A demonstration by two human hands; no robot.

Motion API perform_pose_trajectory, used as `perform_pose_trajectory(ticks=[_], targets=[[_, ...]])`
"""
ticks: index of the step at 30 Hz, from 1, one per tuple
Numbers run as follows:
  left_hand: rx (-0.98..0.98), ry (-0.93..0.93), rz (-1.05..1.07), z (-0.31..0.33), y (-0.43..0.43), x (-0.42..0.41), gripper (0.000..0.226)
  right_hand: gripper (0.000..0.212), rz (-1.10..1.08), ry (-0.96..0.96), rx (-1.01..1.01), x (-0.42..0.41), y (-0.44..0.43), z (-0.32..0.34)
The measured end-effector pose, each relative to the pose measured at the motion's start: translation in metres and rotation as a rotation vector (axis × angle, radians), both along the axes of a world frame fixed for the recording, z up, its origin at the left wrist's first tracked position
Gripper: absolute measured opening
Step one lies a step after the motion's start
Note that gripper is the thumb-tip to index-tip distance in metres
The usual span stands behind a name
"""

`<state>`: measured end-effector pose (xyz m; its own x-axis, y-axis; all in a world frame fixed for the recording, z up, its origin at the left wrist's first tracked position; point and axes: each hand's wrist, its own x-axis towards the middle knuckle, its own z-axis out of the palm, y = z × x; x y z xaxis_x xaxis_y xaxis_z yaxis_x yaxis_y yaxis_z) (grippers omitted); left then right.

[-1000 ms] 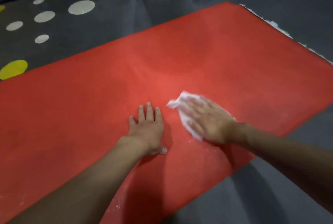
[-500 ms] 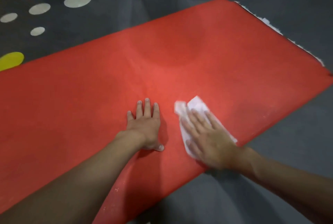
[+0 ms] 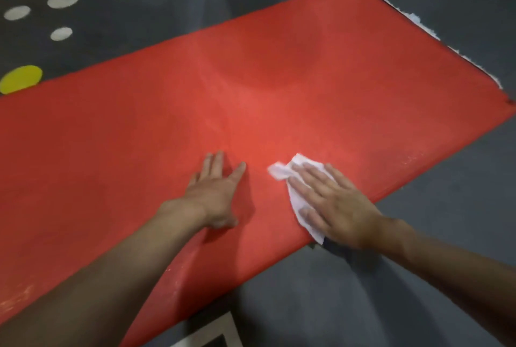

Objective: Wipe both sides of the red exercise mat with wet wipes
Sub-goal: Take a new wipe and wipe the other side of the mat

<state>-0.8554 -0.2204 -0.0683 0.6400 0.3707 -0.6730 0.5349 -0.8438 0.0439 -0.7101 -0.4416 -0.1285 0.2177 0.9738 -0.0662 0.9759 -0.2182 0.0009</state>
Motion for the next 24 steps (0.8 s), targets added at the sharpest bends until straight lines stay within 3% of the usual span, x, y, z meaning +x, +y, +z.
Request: perform_pose_trajectory(ticks=[2, 3, 6, 7, 9, 11, 12, 16, 21, 24], targets=[[-0.004, 0.026, 0.093, 0.0, 0.005, -0.007, 0.117, 0.064, -0.192, 0.03, 0.02, -0.019, 0.005, -0.002], [-0.008, 0.022, 0.11, 0.0, 0.005, -0.009, 0.117, 0.065, -0.165, 0.04, 0.018, -0.037, 0.005, -0.005], [0.0, -0.026, 0.116, 0.003, 0.007, -0.006, 0.114, 0.063, 0.22, 0.022, -0.007, -0.047, -0.005, -0.009], [0.011, -0.056, 0.109, 0.005, 0.011, -0.004, 0.109, 0.063, 0.25, 0.009, -0.011, -0.035, -0.002, -0.007], [0.054, -0.117, 0.098, 0.005, 0.02, -0.006, 0.101, 0.063, 0.067, 0.012, 0.004, -0.015, 0.008, -0.004], [0.095, -0.126, 0.141, 0.0, 0.027, -0.009, 0.106, 0.065, -0.164, 0.03, 0.024, -0.025, 0.017, -0.005], [0.097, -0.108, 0.188, -0.003, 0.028, -0.011, 0.113, 0.066, -0.158, 0.036, 0.022, -0.04, 0.02, -0.007], [0.077, -0.077, 0.233, -0.005, 0.035, -0.014, 0.125, 0.063, 0.262, 0.023, 0.021, -0.048, 0.018, -0.011], [0.103, -0.091, 0.214, -0.005, 0.038, -0.012, 0.126, 0.066, -0.109, 0.015, 0.026, -0.033, 0.043, -0.005], [0.115, -0.078, 0.211, -0.004, 0.036, -0.008, 0.127, 0.065, 0.199, 0.029, 0.01, -0.068, 0.038, -0.012]])
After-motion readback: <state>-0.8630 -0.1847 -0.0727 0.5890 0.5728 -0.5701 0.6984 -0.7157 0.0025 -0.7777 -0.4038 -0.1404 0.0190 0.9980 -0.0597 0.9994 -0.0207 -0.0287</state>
